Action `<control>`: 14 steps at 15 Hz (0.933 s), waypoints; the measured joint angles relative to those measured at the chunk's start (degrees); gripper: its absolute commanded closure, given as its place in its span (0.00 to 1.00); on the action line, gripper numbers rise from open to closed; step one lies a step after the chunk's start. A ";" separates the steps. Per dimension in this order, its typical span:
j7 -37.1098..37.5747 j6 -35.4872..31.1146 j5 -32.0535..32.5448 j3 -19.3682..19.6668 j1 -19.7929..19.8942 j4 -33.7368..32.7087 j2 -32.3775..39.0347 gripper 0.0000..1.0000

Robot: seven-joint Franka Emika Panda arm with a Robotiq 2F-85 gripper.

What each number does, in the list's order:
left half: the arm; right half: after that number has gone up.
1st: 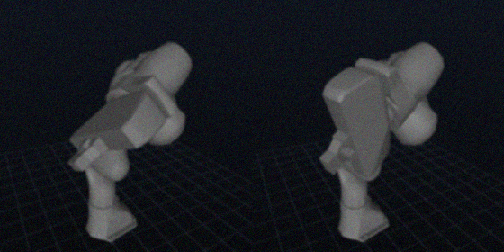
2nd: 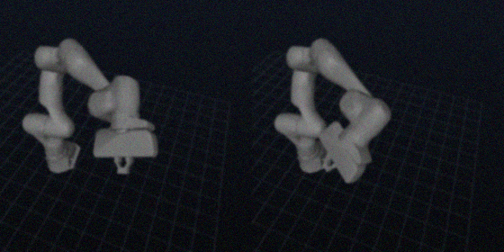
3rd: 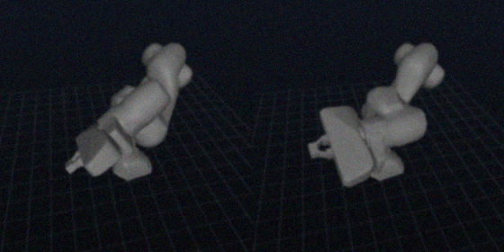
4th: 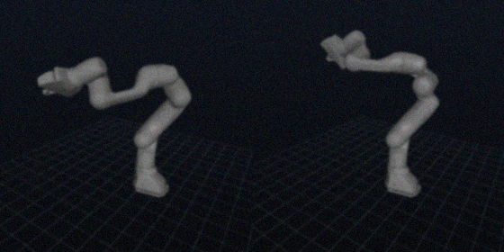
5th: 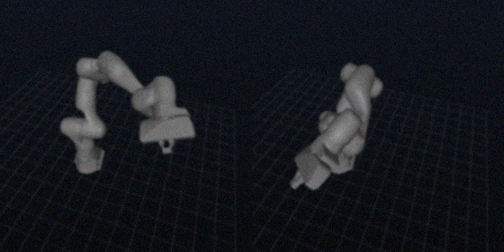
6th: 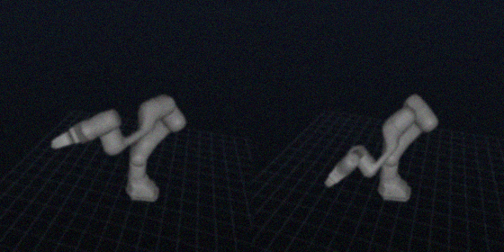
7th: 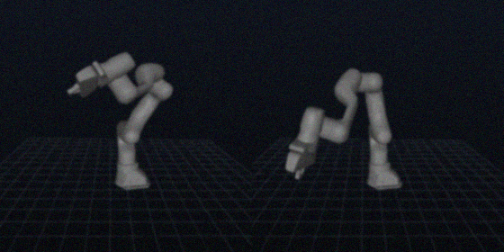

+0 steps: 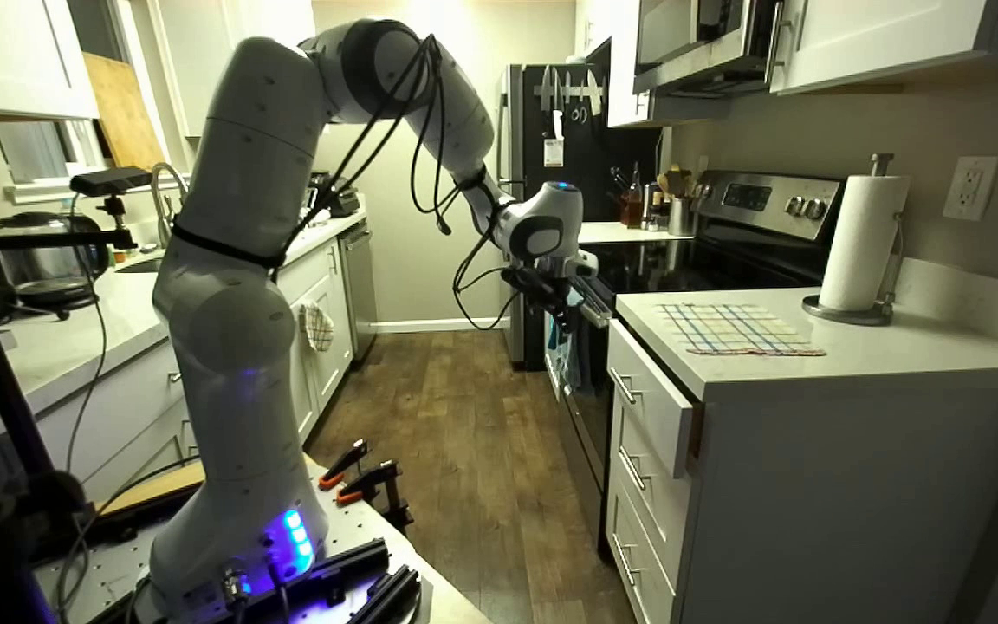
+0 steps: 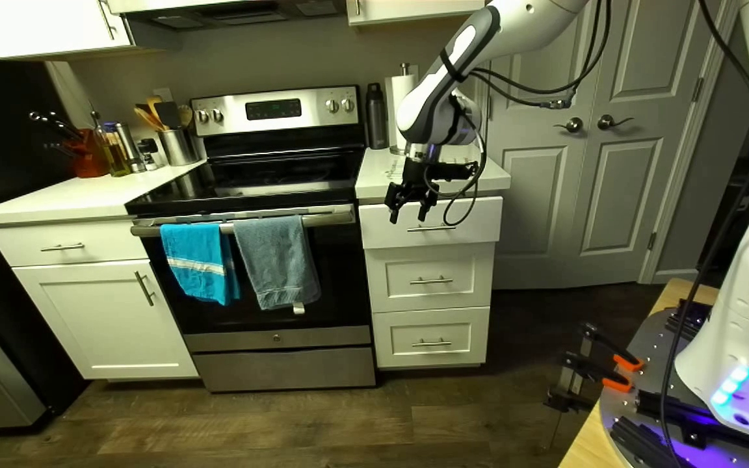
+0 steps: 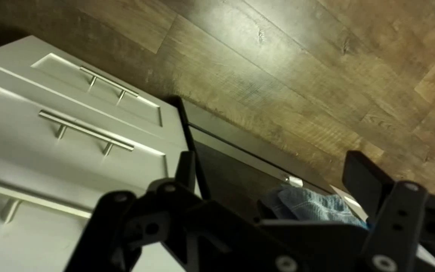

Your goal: Close the drawer

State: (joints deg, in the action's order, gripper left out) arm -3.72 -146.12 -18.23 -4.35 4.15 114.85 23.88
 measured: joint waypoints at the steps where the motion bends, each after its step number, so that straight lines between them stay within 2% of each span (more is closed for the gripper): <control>1: 0.00 -0.19 -0.73 -1.10 -0.13 0.48 0.40 0.00; 7: -0.08 -1.33 -3.75 -5.45 -0.86 2.53 2.62 0.00; 14: -0.08 -1.40 -3.88 -5.65 -0.75 2.52 2.91 0.00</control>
